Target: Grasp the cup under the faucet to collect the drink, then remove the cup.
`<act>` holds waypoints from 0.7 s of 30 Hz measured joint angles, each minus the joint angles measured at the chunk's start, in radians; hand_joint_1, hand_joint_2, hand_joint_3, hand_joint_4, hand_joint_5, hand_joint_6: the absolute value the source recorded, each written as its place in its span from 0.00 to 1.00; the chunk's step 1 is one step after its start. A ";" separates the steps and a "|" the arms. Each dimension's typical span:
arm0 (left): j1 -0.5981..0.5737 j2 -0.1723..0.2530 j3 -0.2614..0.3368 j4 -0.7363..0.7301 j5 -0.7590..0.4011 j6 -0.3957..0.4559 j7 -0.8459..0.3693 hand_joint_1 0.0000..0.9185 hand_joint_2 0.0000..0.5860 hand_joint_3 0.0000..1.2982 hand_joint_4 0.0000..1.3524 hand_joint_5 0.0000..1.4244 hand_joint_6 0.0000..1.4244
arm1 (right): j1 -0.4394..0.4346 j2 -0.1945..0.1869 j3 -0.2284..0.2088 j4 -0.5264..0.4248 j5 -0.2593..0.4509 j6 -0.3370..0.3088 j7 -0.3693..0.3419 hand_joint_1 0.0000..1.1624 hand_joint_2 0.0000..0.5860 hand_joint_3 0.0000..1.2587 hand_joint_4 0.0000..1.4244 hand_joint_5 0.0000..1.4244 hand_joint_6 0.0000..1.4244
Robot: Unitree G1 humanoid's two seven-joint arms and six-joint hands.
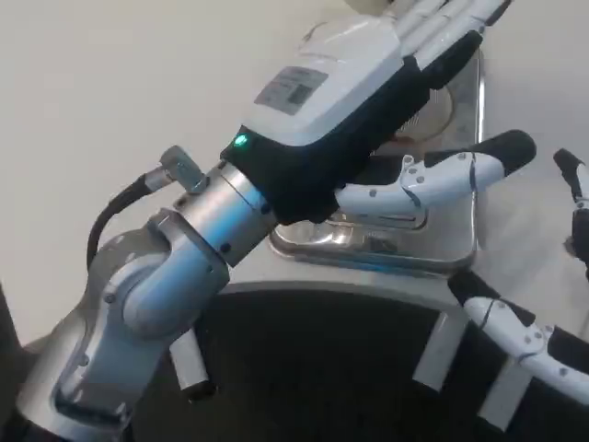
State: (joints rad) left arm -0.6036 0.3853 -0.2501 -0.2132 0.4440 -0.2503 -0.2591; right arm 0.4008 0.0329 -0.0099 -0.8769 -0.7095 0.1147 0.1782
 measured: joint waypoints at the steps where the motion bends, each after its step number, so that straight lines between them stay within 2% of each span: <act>1: 0.000 0.000 0.000 0.002 0.000 -0.002 0.001 0.00 0.47 0.00 0.00 0.00 0.00 | -0.008 0.001 0.000 0.002 0.003 0.009 0.000 0.92 0.49 0.00 0.00 0.00 0.14; 3: 0.000 0.000 0.002 0.010 -0.001 -0.012 0.004 0.00 0.47 0.00 0.00 0.00 0.00 | -0.031 0.006 -0.002 0.008 0.015 0.040 0.000 0.98 0.50 0.00 0.00 0.00 0.14; 7: -0.001 0.000 0.002 0.021 -0.002 -0.026 0.004 0.00 0.47 0.00 0.00 0.00 0.00 | -0.073 0.013 -0.002 0.012 0.019 0.073 -0.017 1.00 0.50 0.00 0.00 0.00 0.15; 11: -0.006 0.000 0.003 0.032 -0.002 -0.035 0.005 0.00 0.46 0.00 0.00 0.00 0.00 | -0.092 0.013 0.009 0.032 0.019 0.079 -0.047 1.00 0.50 0.00 0.00 0.00 0.16; 16: -0.016 0.000 0.003 0.045 -0.001 -0.040 0.006 0.00 0.46 0.00 0.00 0.00 0.00 | -0.107 0.009 0.028 0.104 0.016 0.080 -0.100 1.00 0.50 0.00 0.00 0.00 0.16; 21: -0.017 0.000 0.003 0.050 0.000 -0.045 0.010 0.00 0.46 0.00 0.00 0.00 0.00 | -0.146 0.002 0.043 0.154 0.002 0.080 -0.149 1.00 0.47 0.00 0.00 0.00 0.18</act>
State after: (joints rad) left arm -0.6207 0.3850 -0.2469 -0.1635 0.4442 -0.2952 -0.2494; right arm 0.2544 0.0353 0.0328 -0.7227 -0.7076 0.1945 0.0287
